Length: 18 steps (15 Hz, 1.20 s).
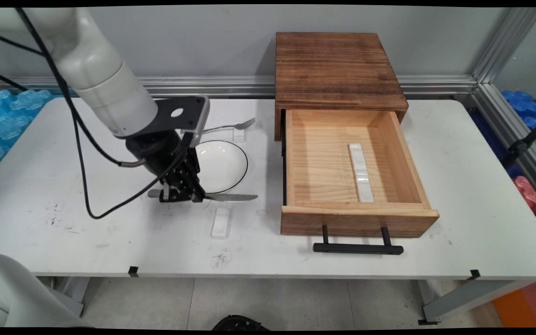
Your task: Place the picked object into the drawer
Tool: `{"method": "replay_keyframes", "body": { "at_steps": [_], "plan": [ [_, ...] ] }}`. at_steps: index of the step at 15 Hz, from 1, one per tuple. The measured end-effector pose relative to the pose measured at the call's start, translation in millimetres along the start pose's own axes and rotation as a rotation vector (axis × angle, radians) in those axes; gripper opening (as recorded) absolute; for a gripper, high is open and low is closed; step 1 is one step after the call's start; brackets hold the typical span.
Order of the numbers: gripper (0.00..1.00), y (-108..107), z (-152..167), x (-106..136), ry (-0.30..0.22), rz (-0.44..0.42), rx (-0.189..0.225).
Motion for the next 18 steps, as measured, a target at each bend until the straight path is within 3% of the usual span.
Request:
{"method": "replay_keyframes", "body": {
  "at_steps": [12, 18],
  "plan": [
    [0.00, -16.3, -24.4, 33.3, 0.045, 0.004, 0.010],
    [0.00, -23.8, -24.7, 64.1, 0.084, -0.009, 0.022]
  ]
}}
